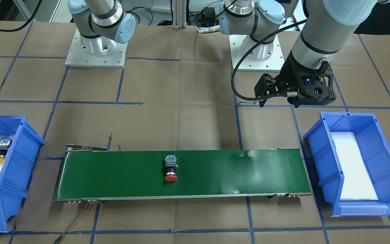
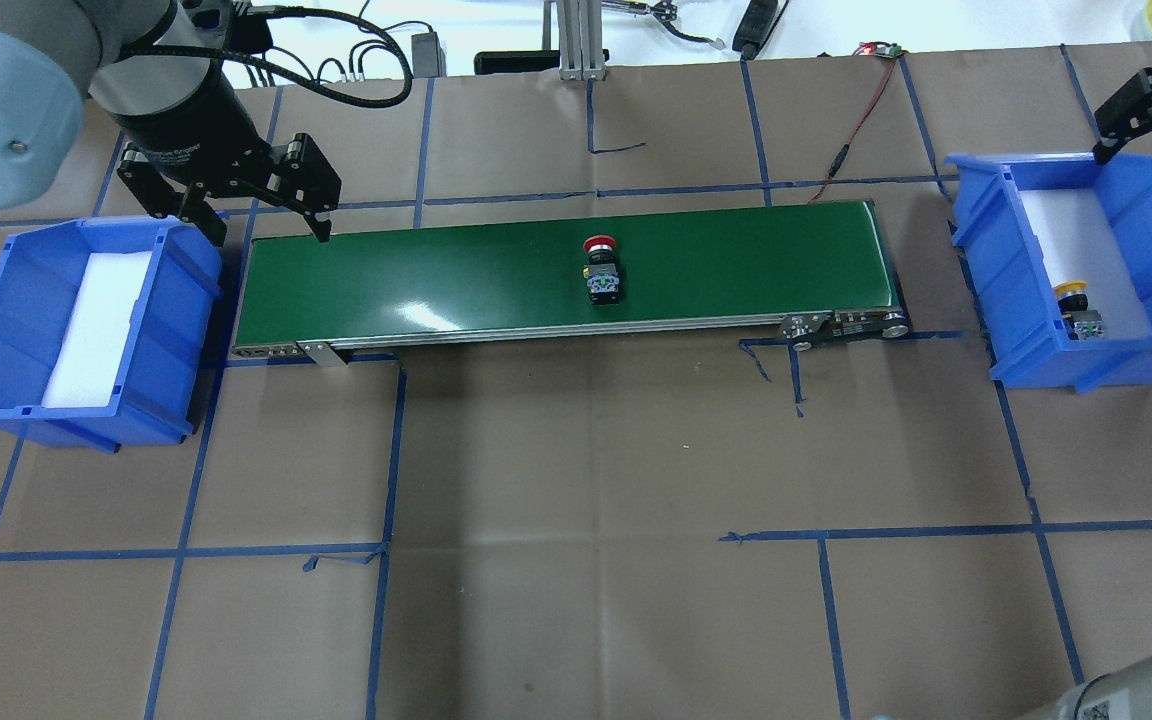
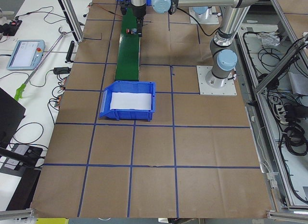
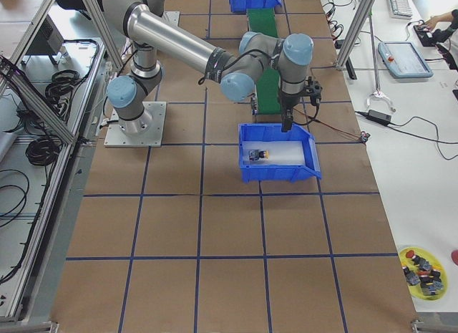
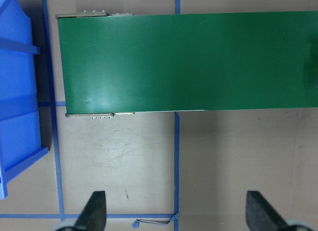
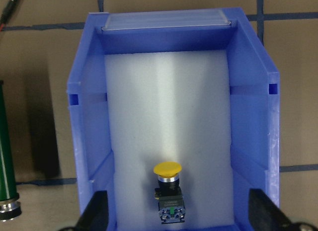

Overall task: Transport two buttons from left to right
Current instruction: 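Release the yellow button in the bin and raise the right gripper, then reach the right gripper to the red button on the belt and grasp it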

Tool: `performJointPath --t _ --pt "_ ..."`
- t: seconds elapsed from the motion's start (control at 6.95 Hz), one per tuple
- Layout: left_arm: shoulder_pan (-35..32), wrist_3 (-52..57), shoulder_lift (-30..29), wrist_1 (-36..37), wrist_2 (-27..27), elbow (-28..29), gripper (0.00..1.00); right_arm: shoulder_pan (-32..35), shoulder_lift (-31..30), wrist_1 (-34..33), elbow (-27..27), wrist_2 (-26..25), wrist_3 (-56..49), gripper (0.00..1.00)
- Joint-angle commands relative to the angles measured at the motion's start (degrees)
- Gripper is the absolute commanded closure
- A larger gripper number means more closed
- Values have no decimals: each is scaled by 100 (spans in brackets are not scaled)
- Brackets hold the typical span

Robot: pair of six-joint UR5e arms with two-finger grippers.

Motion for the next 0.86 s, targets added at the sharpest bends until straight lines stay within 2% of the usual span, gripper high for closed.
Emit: performJointPath --t 0.0,0.29,0.72 --pt "-2 22 3 -18 14 74 0 625 -230 245 -27 5 1098 0" --pt "-2 13 -15 -26 -4 84 0 1187 -362 465 -9 67 1909 0" --pt "-2 13 -15 -26 -13 75 0 2522 -363 343 0 6 2852 1"
